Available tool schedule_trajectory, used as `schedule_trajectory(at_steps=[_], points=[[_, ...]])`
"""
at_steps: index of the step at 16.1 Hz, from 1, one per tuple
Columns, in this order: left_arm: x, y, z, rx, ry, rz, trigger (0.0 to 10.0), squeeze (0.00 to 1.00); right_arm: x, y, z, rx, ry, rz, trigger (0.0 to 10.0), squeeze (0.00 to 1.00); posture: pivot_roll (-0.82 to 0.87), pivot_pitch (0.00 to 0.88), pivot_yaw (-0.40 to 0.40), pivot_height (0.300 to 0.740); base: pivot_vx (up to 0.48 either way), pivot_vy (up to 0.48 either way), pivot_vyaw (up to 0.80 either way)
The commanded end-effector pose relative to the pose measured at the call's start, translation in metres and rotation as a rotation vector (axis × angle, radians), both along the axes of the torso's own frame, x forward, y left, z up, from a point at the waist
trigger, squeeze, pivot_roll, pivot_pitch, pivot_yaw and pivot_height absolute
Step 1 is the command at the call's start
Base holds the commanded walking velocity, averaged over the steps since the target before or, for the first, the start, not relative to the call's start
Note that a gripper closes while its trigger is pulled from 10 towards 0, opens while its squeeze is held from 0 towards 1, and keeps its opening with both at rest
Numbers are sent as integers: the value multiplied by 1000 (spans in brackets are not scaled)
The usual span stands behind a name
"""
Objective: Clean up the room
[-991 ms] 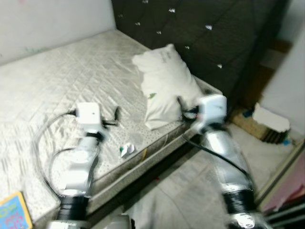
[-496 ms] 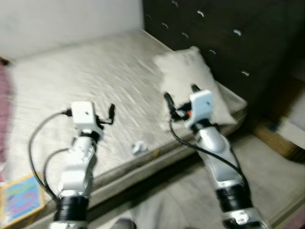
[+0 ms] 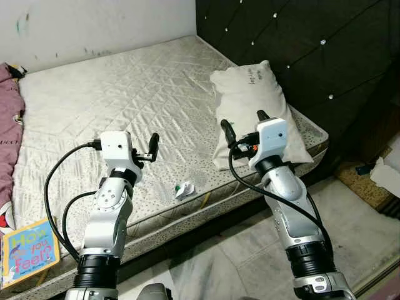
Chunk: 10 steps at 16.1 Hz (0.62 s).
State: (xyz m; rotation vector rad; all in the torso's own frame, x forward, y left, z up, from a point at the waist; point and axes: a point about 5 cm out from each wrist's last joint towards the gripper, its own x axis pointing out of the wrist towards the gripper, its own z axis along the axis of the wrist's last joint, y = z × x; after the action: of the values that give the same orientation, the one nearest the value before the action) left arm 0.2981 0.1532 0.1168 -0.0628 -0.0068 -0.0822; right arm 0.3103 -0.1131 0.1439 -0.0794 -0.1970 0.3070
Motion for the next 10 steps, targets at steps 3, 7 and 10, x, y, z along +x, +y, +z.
schedule_trajectory(at_steps=[3,7,10], points=[[0,3,3,4,-19,4,10000,0,0,2,1,4,-4,9,10000,0,9,0,18,740,170,0,0],[0,2,3,3,-22,-2,10000,0,0,2,1,-2,-6,10,10000,0,7,0,17,740,318,0,0],[0,2,4,5,-23,-5,10000,0,1,2,1,-6,-7,11,10000,0,8,0,16,740,379,0,0]])
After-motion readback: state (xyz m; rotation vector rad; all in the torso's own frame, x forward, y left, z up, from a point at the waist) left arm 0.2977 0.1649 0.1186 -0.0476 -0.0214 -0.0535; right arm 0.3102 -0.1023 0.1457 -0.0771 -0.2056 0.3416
